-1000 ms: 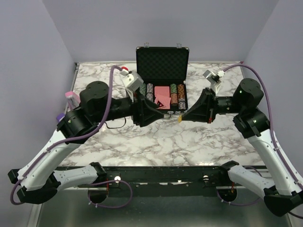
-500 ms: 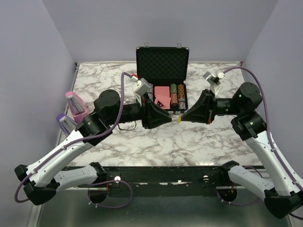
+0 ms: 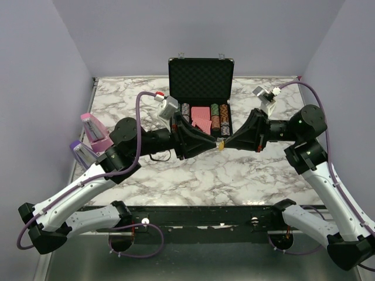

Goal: Remove the keys from the keyring

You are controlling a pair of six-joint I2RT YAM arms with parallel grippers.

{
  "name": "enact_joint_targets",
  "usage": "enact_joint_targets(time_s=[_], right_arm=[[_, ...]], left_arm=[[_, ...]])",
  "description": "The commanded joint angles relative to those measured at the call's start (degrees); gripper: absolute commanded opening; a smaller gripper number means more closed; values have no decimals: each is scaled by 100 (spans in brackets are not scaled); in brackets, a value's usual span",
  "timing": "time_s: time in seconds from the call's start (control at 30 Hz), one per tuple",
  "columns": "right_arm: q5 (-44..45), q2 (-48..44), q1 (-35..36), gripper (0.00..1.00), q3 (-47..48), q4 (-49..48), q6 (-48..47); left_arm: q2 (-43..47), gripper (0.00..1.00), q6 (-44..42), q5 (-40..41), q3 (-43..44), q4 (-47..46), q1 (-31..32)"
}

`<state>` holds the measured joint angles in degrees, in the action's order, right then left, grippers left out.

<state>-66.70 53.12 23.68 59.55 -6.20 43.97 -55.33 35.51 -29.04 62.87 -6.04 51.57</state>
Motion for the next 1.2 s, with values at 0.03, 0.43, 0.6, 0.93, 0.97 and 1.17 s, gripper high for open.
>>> enact_joint_targets(time_s=[0.03, 0.43, 0.6, 0.93, 0.97, 1.17], right_arm=[[87, -12, 57, 1, -75, -347, 200], [78, 5, 93, 1, -101, -409, 235], [69, -12, 102, 1, -93, -417, 235], [60, -4, 128, 1, -110, -488, 288], [60, -4, 128, 1, -110, -496, 288], [60, 5, 145, 1, -110, -505, 288]], left_arm=[[-179, 34, -79, 196, 93, -196, 169], [-329, 32, -343, 645, 278, -11, 380], [-276, 30, -360, 777, 269, -28, 380], [-373, 25, -325, 803, 296, -143, 398], [-382, 25, -325, 803, 313, -143, 406], [-452, 19, -360, 812, 392, -55, 424]])
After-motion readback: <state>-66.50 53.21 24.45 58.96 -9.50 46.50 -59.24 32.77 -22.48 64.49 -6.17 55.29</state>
